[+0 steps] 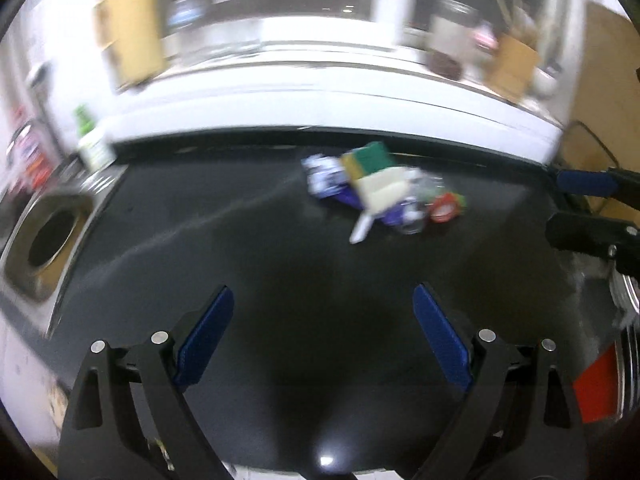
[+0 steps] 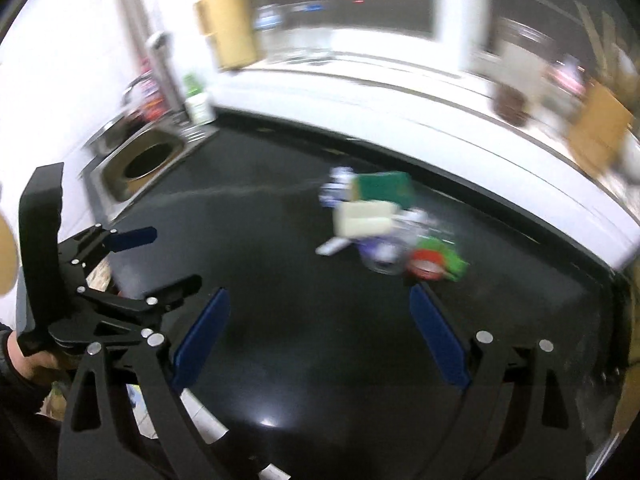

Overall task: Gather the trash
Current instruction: 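Return both tools to the counter above the remaining trash, then grasp the white foam with the left tool while the right tool grasps the red tape roll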

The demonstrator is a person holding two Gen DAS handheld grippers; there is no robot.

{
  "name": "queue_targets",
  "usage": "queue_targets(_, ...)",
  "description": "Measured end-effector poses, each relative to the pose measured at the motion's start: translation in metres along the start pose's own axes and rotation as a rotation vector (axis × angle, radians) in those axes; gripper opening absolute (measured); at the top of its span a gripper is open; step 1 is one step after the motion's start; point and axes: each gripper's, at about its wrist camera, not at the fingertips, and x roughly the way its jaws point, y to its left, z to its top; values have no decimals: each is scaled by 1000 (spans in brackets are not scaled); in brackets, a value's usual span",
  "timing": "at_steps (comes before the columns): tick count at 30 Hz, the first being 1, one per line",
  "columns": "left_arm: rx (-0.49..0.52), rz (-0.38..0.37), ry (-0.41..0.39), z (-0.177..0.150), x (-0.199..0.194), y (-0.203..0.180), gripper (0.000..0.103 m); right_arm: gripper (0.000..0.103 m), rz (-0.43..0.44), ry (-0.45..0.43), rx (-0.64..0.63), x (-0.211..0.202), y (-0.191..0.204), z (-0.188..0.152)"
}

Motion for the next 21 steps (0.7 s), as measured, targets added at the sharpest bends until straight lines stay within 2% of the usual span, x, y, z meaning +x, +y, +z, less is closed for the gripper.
queue_targets(3, 54, -18, 9, 10, 12, -25, 88, 88, -29, -11, 50, -5, -34, -11)
queue_targets(5, 74, -29, 9, 16, 17, -37, 89, 88, -33, -12, 67, -6, -43, -15)
queue_targets(14, 89, -29, 24, 39, 41, -52, 88, 88, -21, 7, 90, 6, -79, -18)
queue_targets(21, 90, -46, 43, 59, 74, -55, 88, 72, 5, 51, 81, 39, -100, -8)
